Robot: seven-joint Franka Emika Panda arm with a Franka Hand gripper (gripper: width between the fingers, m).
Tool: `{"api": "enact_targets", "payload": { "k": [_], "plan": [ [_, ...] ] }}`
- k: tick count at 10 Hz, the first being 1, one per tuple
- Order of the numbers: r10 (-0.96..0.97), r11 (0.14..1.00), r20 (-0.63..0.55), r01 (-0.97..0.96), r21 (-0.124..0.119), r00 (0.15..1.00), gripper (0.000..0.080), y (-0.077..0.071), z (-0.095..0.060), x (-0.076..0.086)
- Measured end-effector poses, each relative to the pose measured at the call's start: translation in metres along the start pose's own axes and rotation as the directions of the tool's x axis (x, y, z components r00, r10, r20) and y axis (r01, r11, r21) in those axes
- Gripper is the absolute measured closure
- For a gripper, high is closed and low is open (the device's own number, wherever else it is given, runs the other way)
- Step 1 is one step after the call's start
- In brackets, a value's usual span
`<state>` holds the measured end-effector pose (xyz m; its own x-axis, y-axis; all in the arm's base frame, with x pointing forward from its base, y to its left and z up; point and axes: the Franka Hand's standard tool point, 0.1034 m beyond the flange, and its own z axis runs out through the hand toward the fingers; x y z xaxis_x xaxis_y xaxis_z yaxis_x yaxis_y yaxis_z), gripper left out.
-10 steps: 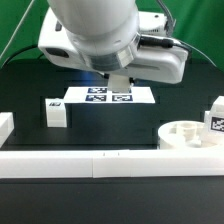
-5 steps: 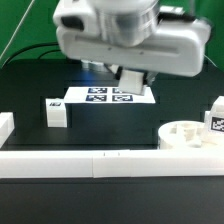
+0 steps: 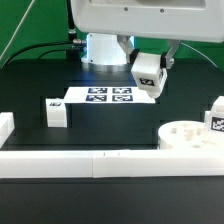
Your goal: Assemble stool
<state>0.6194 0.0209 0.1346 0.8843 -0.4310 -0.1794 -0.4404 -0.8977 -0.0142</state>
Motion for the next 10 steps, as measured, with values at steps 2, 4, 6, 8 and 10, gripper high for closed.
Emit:
{"api": "enact_targets", "payload": {
  "k": [2, 4, 6, 8, 10],
  "plan": [
    [0.003, 0.998, -0.209, 0.011, 0.067, 0.978, 0.0463, -0.022, -0.003, 0.002],
    [0.018, 0.995, -0.372, 0.021, 0.099, 0.928, 0.0463, -0.04, 0.001, 0.0],
    [0.01, 0.994, -0.467, 0.043, 0.103, 0.884, 0.0463, -0.05, 0.008, -0.004],
    [0.009, 0.991, -0.512, 0.06, 0.118, 0.859, 0.0463, -0.056, 0.012, -0.007],
    [-0.048, 0.992, -0.516, 0.103, 0.079, 0.855, 0.0463, -0.048, 0.015, -0.005]
  ]
}}
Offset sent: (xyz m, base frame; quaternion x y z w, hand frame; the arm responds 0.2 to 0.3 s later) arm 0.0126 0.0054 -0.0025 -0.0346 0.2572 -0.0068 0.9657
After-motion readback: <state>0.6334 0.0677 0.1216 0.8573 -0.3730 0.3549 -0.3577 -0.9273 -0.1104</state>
